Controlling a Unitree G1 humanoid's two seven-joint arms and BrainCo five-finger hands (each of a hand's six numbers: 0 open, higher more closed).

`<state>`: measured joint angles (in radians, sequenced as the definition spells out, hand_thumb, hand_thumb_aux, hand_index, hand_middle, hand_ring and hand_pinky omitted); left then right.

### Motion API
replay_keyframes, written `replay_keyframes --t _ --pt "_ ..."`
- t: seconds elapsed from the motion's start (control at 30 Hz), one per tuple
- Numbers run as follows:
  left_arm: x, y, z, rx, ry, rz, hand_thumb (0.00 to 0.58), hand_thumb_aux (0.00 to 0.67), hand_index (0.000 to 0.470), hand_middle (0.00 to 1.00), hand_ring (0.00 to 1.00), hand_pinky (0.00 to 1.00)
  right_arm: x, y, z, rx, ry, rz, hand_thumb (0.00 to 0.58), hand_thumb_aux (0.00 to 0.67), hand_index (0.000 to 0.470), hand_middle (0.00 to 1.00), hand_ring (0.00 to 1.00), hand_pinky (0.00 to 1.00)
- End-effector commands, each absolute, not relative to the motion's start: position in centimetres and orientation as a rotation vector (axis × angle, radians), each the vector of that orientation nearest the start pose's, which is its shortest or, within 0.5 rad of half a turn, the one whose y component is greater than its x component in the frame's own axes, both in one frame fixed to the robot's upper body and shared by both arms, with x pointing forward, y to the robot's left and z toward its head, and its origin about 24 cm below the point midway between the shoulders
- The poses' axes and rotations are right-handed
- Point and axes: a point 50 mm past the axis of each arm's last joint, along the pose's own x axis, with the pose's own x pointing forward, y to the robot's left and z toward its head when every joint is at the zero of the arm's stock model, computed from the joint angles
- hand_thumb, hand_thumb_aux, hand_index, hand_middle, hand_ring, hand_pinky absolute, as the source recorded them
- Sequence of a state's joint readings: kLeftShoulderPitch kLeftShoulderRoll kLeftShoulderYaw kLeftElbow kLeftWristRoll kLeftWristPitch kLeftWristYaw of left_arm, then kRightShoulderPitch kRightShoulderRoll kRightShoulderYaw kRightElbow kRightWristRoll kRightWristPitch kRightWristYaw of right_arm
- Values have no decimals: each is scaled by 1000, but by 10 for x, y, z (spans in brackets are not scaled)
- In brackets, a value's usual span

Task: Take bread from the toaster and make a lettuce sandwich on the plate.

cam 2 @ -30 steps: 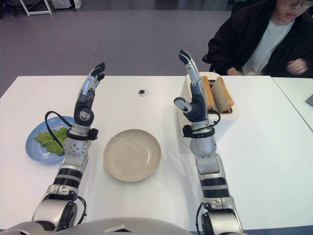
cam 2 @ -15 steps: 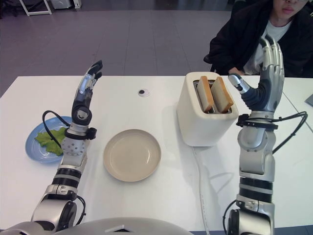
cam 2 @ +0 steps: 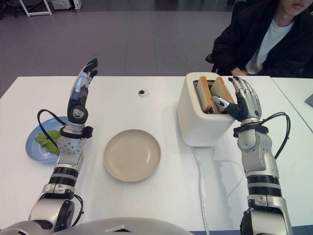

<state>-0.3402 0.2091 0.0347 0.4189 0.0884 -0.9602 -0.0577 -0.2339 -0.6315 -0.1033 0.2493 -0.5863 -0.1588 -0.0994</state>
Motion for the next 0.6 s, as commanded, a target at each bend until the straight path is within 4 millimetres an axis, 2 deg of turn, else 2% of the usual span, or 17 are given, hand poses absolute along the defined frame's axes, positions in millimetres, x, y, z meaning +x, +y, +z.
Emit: replay_keyframes --t 0.03,0.17,0.27,0.37,0.4,0.47,0.53,0.57,0.6 --pt "283 167 122 300 -857 -174 0 0 0 0 0 0 285 -295 104 -1180 -76 -157 281 189 133 0 0 0" --pt "283 166 122 300 -857 -177 0 0 0 0 0 0 282 -298 103 -1173 -70 -153 275 184 129 0 0 0" --pt "282 166 122 300 -858 -177 0 0 0 0 0 0 279 -298 105 -1166 -75 -145 216 139 98 0 0 0" --pt "282 166 121 301 -857 -179 0 0 0 0 0 0 277 -295 102 -1168 -67 -115 248 163 114 0 0 0" --pt "282 166 121 301 -857 -180 0 0 0 0 0 0 277 -294 100 -1170 -62 -99 349 247 173 0 0 0" --pt "282 166 122 302 -858 -180 0 0 0 0 0 0 276 -291 98 -1170 -60 -77 454 357 251 0 0 0" --pt "282 166 122 303 -858 -180 0 0 0 0 0 0 275 -288 98 -1164 -70 -63 535 483 339 0 0 0" --pt "282 166 122 303 -858 -180 0 0 0 0 0 0 275 -287 99 -1160 -78 -58 554 528 370 0 0 0" --pt "283 166 122 303 -859 -179 0 0 0 0 0 0 275 -286 100 -1154 -89 -56 580 670 470 0 0 0"
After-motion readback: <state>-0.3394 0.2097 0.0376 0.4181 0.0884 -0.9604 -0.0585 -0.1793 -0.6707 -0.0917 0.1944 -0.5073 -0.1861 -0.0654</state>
